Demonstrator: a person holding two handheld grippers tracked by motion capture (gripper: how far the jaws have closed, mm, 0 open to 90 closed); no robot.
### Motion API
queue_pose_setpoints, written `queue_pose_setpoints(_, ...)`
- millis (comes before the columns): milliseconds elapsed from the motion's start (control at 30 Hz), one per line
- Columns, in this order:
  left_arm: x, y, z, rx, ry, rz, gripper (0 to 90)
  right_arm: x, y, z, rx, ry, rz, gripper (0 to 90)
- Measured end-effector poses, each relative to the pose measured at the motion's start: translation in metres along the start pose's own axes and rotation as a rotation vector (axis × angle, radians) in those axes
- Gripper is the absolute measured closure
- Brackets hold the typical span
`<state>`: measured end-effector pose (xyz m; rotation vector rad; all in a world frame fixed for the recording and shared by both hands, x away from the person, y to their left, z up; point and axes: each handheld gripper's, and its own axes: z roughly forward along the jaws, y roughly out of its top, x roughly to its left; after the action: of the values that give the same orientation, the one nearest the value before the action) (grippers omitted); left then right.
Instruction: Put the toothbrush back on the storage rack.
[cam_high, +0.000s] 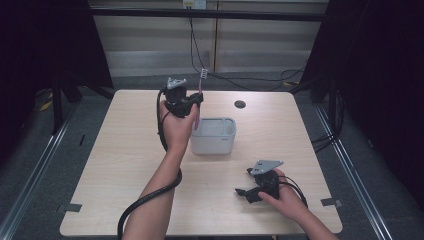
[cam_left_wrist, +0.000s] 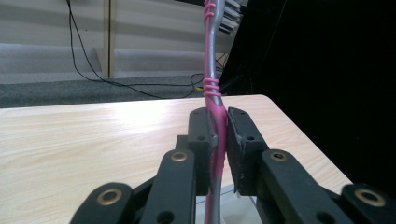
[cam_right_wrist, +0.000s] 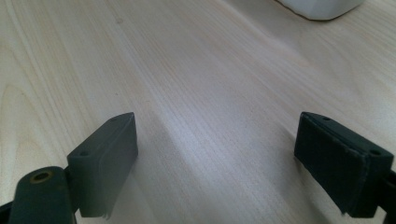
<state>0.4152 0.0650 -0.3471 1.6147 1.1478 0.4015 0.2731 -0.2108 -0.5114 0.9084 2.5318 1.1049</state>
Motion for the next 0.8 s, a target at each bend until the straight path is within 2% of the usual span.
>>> queue_pose_setpoints(433, 0.001, -0.004, 0.005, -0.003, 0.018, 0.009, 80.8, 0.000, 0.000, 0.000, 0.000, 0.001, 0.000, 12.8)
queue_pose_setpoints(800, 0.008, -0.015, 0.011, 0.005, 0.030, 0.001, 80.7, 0.000, 0.000, 0.000, -0.001, -0.001, -0.002, 12.8)
